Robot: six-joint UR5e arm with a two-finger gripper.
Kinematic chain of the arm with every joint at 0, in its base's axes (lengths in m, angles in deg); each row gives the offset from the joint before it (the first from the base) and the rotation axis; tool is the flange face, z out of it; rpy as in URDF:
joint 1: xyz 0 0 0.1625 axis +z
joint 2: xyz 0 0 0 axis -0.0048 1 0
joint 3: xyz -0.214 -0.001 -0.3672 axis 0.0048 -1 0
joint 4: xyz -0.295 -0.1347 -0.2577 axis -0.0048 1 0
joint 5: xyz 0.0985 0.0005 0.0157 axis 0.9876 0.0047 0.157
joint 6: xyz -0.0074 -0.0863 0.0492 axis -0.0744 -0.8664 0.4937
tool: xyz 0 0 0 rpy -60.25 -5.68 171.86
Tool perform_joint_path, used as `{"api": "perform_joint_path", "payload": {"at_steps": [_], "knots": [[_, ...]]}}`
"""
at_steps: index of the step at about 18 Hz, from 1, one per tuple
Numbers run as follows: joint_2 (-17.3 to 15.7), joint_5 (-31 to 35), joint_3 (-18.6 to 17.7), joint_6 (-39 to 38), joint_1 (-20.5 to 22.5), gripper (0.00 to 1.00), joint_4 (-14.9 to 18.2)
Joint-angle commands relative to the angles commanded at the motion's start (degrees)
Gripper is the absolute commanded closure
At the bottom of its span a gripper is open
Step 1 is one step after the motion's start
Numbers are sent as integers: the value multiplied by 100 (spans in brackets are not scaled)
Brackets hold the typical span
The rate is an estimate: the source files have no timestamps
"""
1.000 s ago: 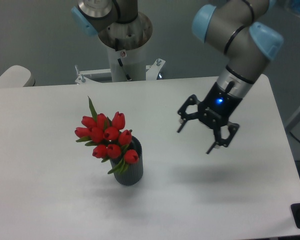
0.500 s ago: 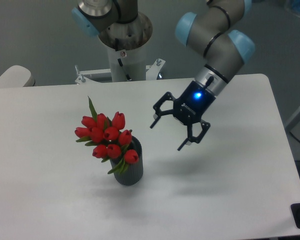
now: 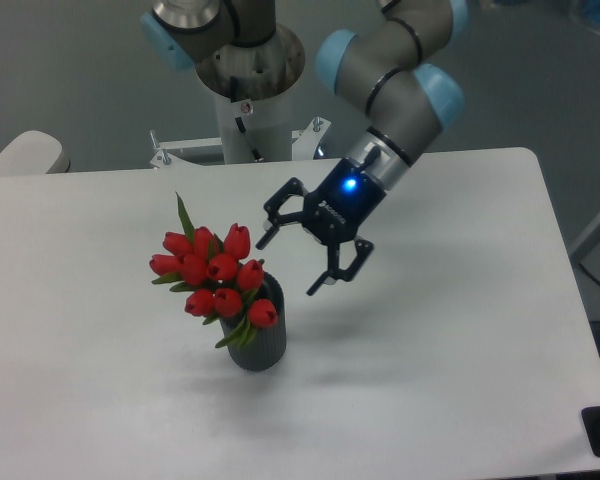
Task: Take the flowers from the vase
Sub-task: 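Open the gripper and move it toward the red tulip stems above the vase, then lower the open gripper around the tulip stems and close on them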
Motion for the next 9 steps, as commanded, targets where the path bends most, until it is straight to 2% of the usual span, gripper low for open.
{"api": "perform_joint_path", "payload": {"at_steps": [4, 9], "knots": [[114, -9, 8, 0, -272, 0, -308], [202, -9, 17, 105, -325, 0, -396]]}}
